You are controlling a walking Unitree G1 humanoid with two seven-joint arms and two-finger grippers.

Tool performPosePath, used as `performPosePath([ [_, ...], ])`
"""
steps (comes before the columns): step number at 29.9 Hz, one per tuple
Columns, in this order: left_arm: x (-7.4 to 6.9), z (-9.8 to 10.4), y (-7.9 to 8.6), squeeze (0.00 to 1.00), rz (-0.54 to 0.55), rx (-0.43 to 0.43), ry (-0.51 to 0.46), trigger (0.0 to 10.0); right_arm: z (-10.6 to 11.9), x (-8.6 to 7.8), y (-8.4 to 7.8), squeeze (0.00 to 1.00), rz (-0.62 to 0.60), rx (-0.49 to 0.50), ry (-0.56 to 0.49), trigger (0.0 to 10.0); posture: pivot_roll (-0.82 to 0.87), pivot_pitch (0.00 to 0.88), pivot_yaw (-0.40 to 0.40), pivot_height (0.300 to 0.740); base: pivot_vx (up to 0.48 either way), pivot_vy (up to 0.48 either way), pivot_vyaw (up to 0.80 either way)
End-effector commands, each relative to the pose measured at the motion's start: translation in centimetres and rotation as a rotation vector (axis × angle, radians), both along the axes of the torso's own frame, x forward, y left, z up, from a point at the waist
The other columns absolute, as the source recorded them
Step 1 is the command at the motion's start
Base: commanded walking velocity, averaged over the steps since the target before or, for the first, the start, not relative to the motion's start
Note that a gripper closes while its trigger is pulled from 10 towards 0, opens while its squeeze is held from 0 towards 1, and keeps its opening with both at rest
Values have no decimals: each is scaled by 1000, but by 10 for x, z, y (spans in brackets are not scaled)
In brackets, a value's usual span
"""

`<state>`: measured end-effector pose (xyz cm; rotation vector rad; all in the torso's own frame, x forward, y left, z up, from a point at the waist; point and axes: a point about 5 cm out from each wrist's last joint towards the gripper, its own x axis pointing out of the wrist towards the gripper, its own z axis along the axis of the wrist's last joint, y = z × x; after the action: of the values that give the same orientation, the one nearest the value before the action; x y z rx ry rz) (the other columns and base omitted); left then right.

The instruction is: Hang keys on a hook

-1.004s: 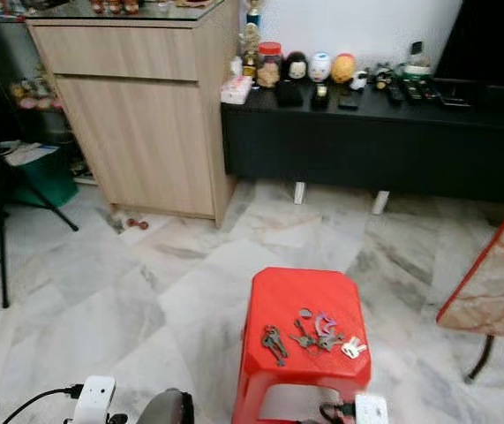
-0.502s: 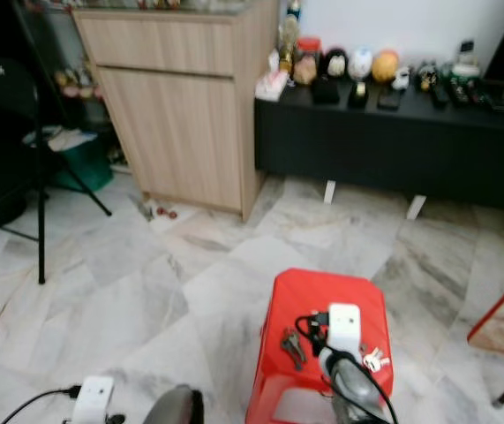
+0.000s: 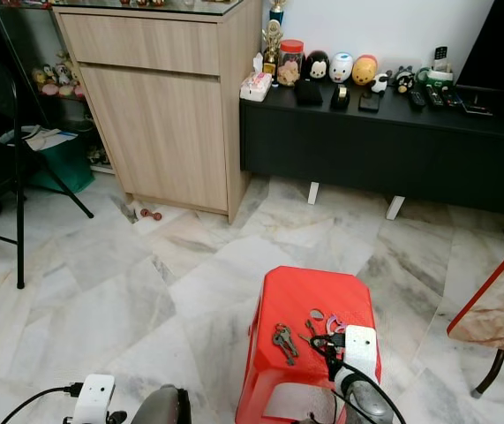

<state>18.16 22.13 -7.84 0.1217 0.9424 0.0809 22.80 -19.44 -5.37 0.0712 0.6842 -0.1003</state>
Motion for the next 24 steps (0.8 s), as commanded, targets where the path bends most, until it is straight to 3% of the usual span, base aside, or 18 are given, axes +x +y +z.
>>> performPosePath([
  [1, 0, 0, -1, 0, 17, -13, -8, 10000, -3, -4, 1, 0, 0, -2, 23, 10000, 16, 0, -47, 638, 0, 0, 0],
  [10, 1, 0, 0, 0, 6, -19, 0, 10000, -3, -3, 1, 0, -14, -4, 37, 10000, 20, 0, -43, 638, 0, 0, 0],
  [24, 3, 1, 0, 0, 0, -28, 8, 10000, -5, -4, 1, 0, -18, -19, 62, 10000, 18, 0, -34, 638, 343, 0, 0],
])
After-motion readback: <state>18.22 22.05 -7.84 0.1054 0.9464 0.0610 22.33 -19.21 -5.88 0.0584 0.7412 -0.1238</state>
